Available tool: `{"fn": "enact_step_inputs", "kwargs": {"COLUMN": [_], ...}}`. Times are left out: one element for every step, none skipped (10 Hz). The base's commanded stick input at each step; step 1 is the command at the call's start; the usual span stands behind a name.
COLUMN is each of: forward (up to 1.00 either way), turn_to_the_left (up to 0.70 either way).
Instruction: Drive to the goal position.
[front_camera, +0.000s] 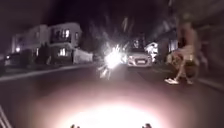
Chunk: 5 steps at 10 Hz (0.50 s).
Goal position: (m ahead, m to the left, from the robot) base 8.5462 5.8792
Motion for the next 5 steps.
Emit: {"fn": "enact_step_inputs", "kwargs": {"forward": [0.85,0.85,0.85,0.85,0.85], "turn_to_the_left": [0.0,0.0,0.0,0.0,0.0]}}
